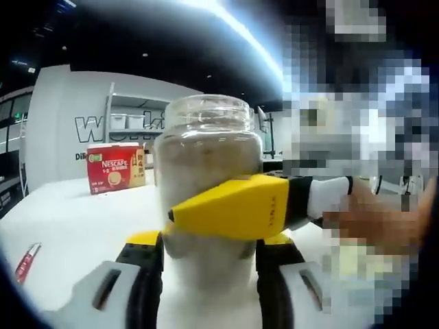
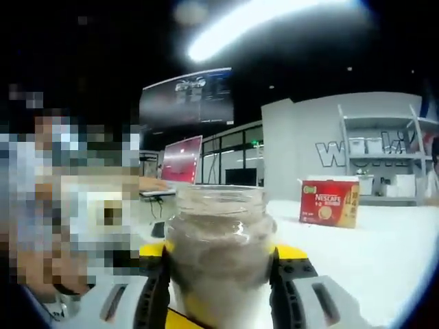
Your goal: Tear open the coffee pouch, take out the coffee, and pour the coffee from the pouch into the cup
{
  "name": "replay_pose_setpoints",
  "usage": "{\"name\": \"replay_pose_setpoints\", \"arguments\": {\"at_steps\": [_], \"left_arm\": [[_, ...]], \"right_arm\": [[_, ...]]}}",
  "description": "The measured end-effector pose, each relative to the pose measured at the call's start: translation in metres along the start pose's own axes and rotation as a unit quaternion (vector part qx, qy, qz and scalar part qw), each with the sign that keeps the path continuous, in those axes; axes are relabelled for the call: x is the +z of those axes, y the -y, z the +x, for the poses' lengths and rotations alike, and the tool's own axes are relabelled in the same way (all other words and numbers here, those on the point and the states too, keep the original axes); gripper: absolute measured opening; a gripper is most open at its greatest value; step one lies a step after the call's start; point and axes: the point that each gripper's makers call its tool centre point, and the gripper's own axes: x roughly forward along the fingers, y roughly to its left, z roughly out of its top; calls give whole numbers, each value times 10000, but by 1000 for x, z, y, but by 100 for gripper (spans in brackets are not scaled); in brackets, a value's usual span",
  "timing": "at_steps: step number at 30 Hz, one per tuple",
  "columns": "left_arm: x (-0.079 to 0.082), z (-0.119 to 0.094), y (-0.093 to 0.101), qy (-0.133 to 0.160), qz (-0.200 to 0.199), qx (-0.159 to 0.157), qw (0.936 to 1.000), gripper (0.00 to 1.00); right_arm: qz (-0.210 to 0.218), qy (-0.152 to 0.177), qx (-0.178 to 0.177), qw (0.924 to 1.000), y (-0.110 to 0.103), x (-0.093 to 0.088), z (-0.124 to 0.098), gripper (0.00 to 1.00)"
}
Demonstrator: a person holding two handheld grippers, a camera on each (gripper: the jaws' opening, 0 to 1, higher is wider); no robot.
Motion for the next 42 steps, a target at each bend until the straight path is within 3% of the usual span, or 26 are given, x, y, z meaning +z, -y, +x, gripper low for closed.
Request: {"name": "replay_pose_setpoints", "arguments": {"at_steps": [5, 6, 11, 14, 15, 20, 23, 29, 32, 33, 39, 42], "left_arm": [[11, -5, -4, 223, -55, -77, 9997, 63], [14, -7, -10, 336, -35, -80, 9994, 64], [13, -10, -38, 342, -19, 127, 9993, 64], [16, -10, -49, 367, -24, 186, 9991, 64], [18, -10, -51, 383, -18, 205, 9991, 64], [29, -17, -52, 518, -6, 216, 9984, 62], [37, -22, -47, 643, 18, 191, 9978, 62], [51, -26, -38, 739, 19, 111, 9972, 61], [56, -28, -34, 752, 13, 89, 9971, 61], [57, -29, -33, 756, 31, 86, 9971, 61], [65, -33, -31, 801, 90, 60, 9967, 61], [70, -35, -29, 936, -95, -16, 9956, 61]], "right_arm": [[24, -29, -243, 9997, 32, -2, -3, 57], [26, -31, -287, 9996, 39, -3, -5, 57], [-5, -43, -495, 9988, 65, -4, -17, 57], [-7, -110, -700, 9975, 95, -6, -26, 57], [-26, -114, -761, 9970, 95, -5, -35, 57], [-12, -162, -1299, 9914, 163, -8, -65, 57], [-8, -146, -1541, 9879, 193, -9, -82, 57], [14, -196, -2088, 9778, 265, -12, -134, 57], [12, -213, -2211, 9750, 281, -12, -147, 57], [16, -236, -2321, 9724, 299, -13, -162, 57], [28, -304, -2728, 9616, 354, -14, -208, 57], [41, -276, -2951, 9551, 384, -16, -232, 57]]}}
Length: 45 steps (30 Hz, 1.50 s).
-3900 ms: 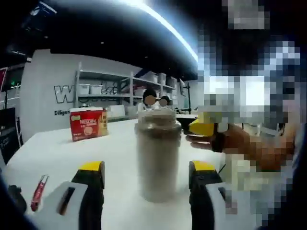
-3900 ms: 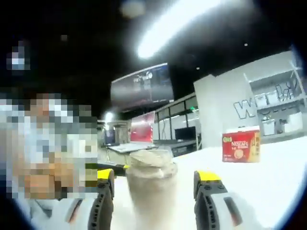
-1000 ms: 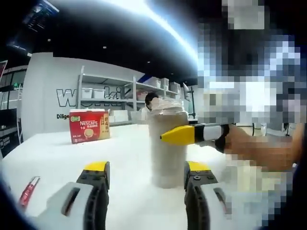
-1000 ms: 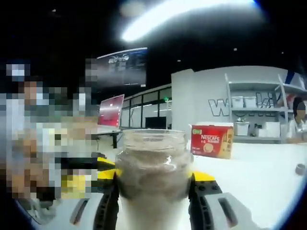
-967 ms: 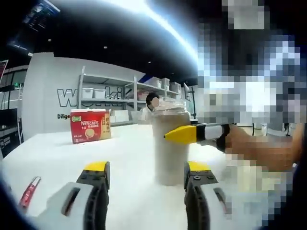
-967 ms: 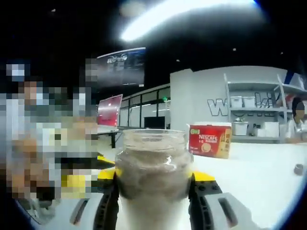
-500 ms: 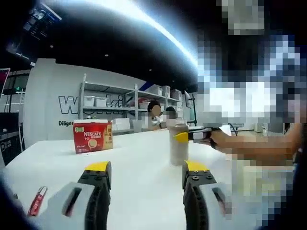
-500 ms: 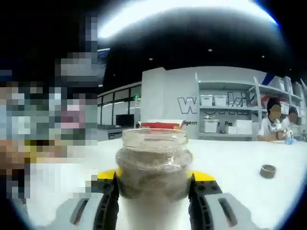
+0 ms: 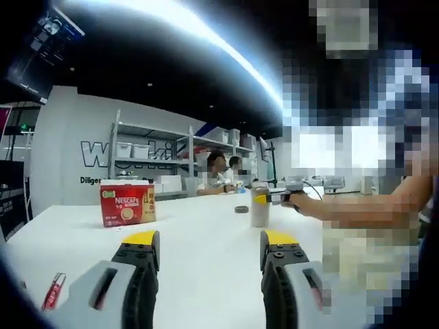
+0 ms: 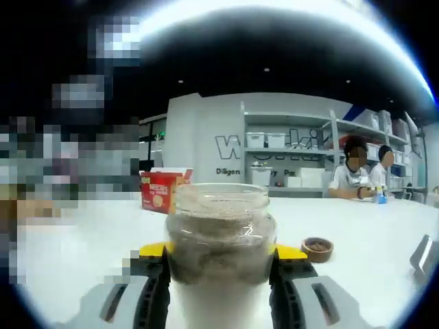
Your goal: Tear open the coffee pouch, take out the coffee, and pour the coffee from the pouch into the cup
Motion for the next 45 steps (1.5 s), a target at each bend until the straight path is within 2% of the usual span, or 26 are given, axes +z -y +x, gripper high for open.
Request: {"name": "replay_pose_setpoints", "arguments": {"at_steps": [6, 10, 15, 22, 25, 35, 45], "left_arm": [[-1, -1, 1, -42, 25, 0, 10000, 60], [3, -2, 4, 43, 8, -40, 10000, 60], [3, -6, -1, 33, 23, 22, 10000, 60], [5, -9, -8, 45, 16, 116, 9999, 59], [2, -9, -9, 6, 27, 133, 9999, 59], [0, -7, -10, -17, 23, 160, 9999, 59], [1, -10, -12, -4, 20, 197, 9998, 59]], "right_arm": [[40, -101, -461, 9989, 63, -3, 2, 57], [45, -117, -827, 9965, 98, -3, 2, 57], [85, -232, -1120, 9934, 131, -4, 2, 57], [93, -310, -1378, 9899, 161, -5, 3, 57], [105, -249, -1494, 9884, 172, -5, 3, 57], [88, -295, -1577, 9870, 186, -5, 7, 57], [78, -356, -1601, 9864, 189, -7, 7, 57]]}}
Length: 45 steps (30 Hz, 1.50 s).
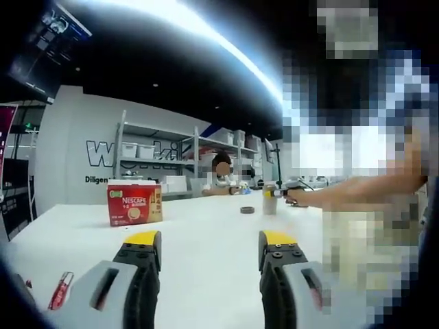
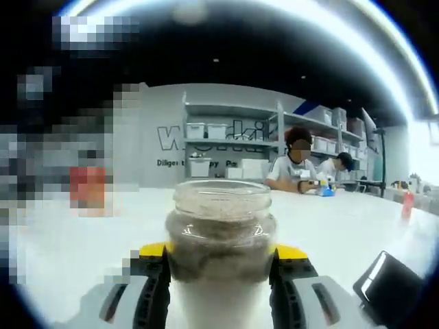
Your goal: Tear open the coffee pouch, take out the coffee, and pour the coffee from the pouch into the cup
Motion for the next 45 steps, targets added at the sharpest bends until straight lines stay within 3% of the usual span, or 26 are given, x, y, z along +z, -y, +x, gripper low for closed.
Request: {"name": "replay_pose_setpoints", "arguments": {"at_steps": [17, 23, 29, 33, 37, 45], "left_arm": [[-1, -1, -2, -4, 19, 29, 10000, 58], [-1, -1, -5, 4, 11, 84, 10000, 57], [4, -6, -16, 116, 23, 328, 9994, 56], [8, -9, -22, 166, -14, 416, 9990, 58], [7, -11, -24, 146, -63, 430, 9989, 58], [15, -18, -28, 190, -33, 500, 9986, 58]], "right_arm": [[-38, -93, 82, 9999, -6, -8, -6, 58], [-21, 10, 51, 10000, -2, -3, -8, 62], [288, 165, -105, 9994, 1, 4, -24, 68], [400, 156, -178, 9989, -10, 6, -41, 70], [208, 269, -265, 9991, -26, 10, -67, 73], [-51, 834, 0, 9965, -96, 33, -140, 74]]}}
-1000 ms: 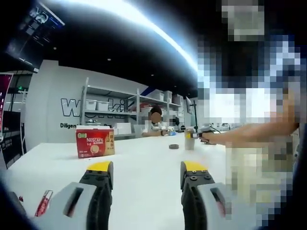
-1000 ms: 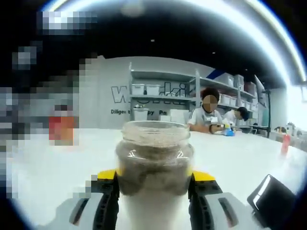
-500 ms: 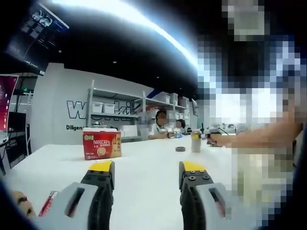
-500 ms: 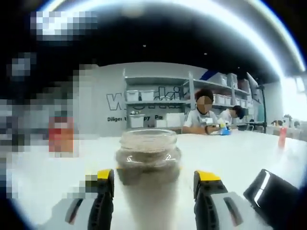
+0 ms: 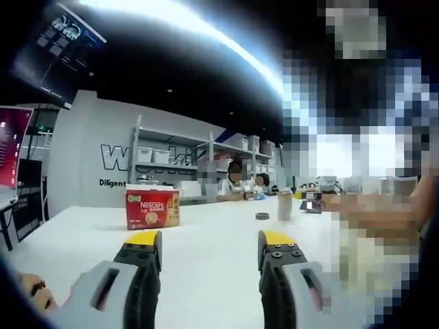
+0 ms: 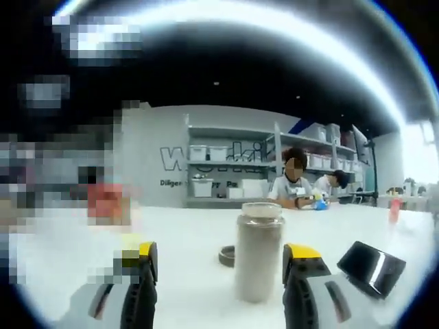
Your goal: Tear open the coffee pouch, take out the coffee, and pour the coffee from the pouch into the cup
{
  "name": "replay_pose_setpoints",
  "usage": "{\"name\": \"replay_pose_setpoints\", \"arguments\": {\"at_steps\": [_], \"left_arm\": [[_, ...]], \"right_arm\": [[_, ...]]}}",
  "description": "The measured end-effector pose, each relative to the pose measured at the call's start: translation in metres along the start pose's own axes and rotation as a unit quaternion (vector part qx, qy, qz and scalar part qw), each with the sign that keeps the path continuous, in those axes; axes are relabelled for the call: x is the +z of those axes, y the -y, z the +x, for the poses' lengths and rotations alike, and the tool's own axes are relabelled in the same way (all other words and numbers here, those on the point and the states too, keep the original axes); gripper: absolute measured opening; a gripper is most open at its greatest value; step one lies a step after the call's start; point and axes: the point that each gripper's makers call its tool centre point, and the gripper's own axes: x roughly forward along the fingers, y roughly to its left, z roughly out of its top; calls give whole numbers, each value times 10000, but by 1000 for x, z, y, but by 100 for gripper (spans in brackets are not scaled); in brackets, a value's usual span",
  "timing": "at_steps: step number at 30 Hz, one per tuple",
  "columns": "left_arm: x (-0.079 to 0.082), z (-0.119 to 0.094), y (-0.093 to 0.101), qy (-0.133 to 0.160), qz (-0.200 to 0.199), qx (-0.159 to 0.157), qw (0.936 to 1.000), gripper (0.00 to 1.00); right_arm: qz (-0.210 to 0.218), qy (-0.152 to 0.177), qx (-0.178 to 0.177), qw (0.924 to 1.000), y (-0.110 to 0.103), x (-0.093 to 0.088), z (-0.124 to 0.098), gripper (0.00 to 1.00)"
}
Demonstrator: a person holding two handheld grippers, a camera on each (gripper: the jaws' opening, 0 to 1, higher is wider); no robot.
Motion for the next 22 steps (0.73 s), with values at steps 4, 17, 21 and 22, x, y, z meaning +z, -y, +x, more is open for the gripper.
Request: {"name": "replay_pose_setpoints", "arguments": {"at_steps": [4, 17, 21, 22], "left_arm": [[0, -1, -1, -28, 58, 61, 10000, 58], [16, -18, 7, -26, 173, 221, 9996, 59], [16, -30, 13, -126, 231, 304, 9992, 60], [18, -34, 15, -106, 224, 324, 9992, 60]], "right_arm": [[-109, 225, 260, 9994, -44, 14, -33, 73], [-250, 743, 1351, 9877, -189, 48, -125, 67], [-370, 854, 1616, 9825, -229, 56, -151, 67], [-388, 902, 1665, 9811, -237, 58, -158, 67]]}}
